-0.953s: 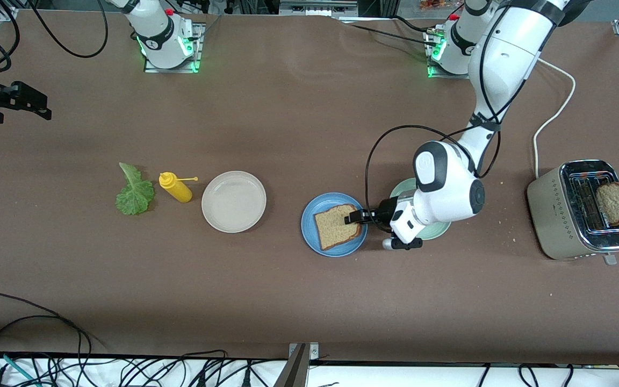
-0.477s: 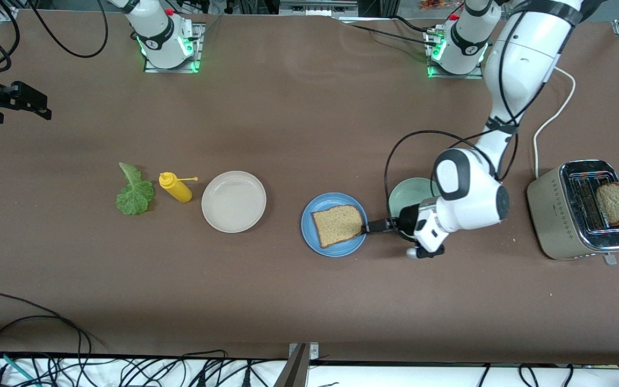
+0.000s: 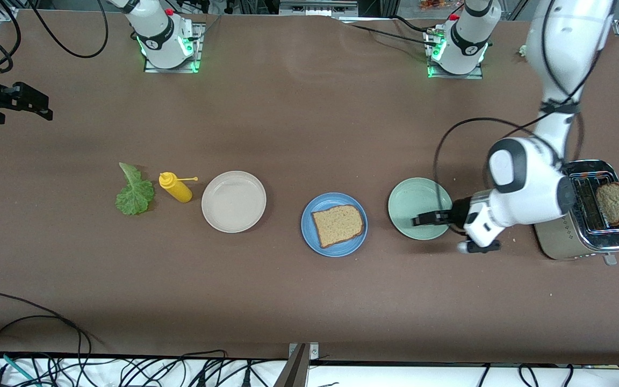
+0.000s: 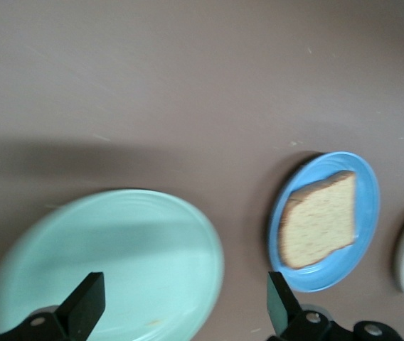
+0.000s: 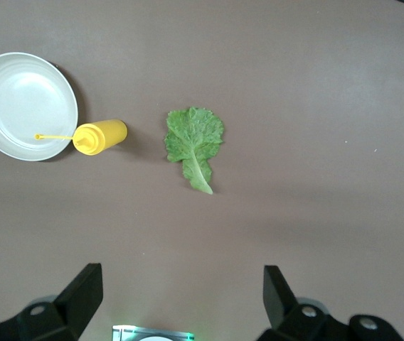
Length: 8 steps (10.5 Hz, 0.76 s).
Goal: Make sandwich in blue plate with both arms
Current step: 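Release the bread with the left gripper while the right gripper reaches the lettuce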
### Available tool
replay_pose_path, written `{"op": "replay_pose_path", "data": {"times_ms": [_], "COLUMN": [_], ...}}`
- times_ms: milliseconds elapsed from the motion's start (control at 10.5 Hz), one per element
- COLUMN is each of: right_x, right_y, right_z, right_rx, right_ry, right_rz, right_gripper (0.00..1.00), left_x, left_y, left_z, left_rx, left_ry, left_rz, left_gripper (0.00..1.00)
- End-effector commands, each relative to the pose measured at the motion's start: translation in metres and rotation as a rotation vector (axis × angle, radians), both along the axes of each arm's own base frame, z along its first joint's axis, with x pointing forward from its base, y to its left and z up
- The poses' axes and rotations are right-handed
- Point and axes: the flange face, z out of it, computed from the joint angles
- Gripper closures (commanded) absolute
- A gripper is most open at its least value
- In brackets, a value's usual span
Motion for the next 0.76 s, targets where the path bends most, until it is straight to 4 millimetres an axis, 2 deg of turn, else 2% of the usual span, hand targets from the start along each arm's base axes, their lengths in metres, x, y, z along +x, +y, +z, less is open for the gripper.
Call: {"op": "replay_pose_path", "data": {"times_ms": [0, 95, 191, 381, 667], "right_x": [0.007, 0.008, 0.012, 0.028, 0.051], "right_y": [0.005, 0.005, 0.011, 0.023, 0.022], "right_z": [-0.006, -0.006, -0.014, -0.047, -0.108], "right_rx": [-0.01, -0.008, -0.009, 0.025, 0.016], "right_ry": [0.015, 0.011, 0.025, 0.068, 0.128], "right_rz": [-0.003, 0.003, 0.028, 0.1, 0.122], "right_gripper": [0.0, 0.0, 0.0, 0.0, 0.0], "left_x": [-0.027, -0.036, -0.046, -0.069, -0.094], "left_y": [0.052, 0.061, 0.069, 0.087, 0.103], "left_z": [0.103, 0.132, 0.161, 0.212, 0.272], "left_rx": [0.265, 0.317, 0.388, 0.493, 0.519], "left_ry": [-0.08, -0.082, -0.089, -0.083, -0.042], "left_rz": [-0.17, -0.198, -0.231, -0.255, -0.187], "left_gripper": [0.0, 0.0, 0.0, 0.0, 0.0]}}
